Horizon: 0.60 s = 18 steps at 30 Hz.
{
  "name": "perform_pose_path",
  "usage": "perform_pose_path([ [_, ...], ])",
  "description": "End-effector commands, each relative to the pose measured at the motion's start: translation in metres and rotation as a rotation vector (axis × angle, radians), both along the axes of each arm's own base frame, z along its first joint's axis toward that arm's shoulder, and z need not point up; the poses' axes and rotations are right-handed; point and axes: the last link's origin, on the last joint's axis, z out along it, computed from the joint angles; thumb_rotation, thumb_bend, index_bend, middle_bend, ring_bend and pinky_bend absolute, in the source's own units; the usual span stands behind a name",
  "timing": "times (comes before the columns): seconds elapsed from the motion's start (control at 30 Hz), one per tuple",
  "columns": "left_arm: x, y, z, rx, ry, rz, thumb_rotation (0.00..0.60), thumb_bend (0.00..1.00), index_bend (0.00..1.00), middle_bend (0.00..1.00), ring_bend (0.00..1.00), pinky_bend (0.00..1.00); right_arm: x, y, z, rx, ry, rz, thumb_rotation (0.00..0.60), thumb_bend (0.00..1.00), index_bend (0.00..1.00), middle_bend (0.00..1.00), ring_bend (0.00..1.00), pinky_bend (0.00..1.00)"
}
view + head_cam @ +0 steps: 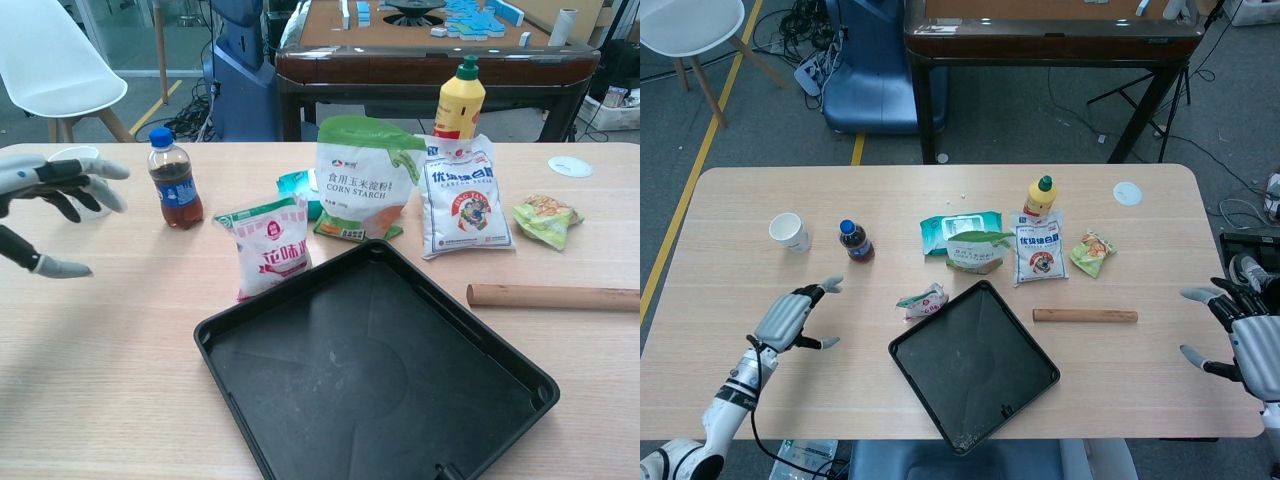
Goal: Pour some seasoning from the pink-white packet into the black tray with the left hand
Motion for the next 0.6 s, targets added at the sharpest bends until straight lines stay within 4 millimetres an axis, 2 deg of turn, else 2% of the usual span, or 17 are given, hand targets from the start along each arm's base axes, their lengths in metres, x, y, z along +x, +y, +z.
perform_pose_path([
  [0.03, 0.011, 0.016, -0.020, -0.047, -0.016, 0.008, 0.600, 0.13, 0.09, 0.21, 0.18, 0.24, -0.001, 0.002, 0.001, -0.002, 0.001, -0.008, 0.600, 0.16, 0.28, 0.31, 0.15, 0.17],
  [0.3, 0.022, 0.038, -0.051, -0.114, -0.056, 0.051, 0.600, 0.13, 0.10, 0.20, 0.17, 0.24, -0.005, 0.005, 0.004, -0.009, 0.003, -0.031, 0.600, 0.16, 0.28, 0.31, 0.15, 0.17],
  [0.6, 0.034, 0.053, -0.074, -0.207, -0.147, 0.108, 0.600, 0.13, 0.11, 0.20, 0.19, 0.24, -0.007, 0.008, 0.007, -0.017, 0.006, -0.046, 0.600, 0.16, 0.28, 0.31, 0.15, 0.17],
])
